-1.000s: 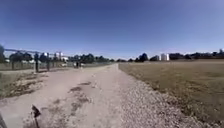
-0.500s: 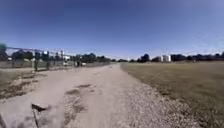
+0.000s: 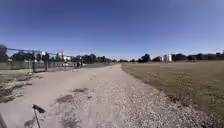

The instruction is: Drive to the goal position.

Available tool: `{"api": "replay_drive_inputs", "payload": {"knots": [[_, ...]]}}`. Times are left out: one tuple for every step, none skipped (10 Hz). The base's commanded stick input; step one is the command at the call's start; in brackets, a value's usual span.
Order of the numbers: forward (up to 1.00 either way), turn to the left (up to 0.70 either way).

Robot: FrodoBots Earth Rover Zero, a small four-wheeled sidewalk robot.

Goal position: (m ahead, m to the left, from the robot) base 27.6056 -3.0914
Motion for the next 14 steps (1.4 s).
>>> {"api": "replay_drive_inputs", "payload": {"knots": [[0.69,0.03],[0.69,0.03],[0.69,0.03],[0.69,0.03],[0.69,0.03],[0.69,0.03],[0.69,0.03],[0.69,0.03],[0.69,0.03],[0.69,0.03],[0.69,0.03],[0.69,0.03],[0.69,0.03],[0.69,0.03]]}}
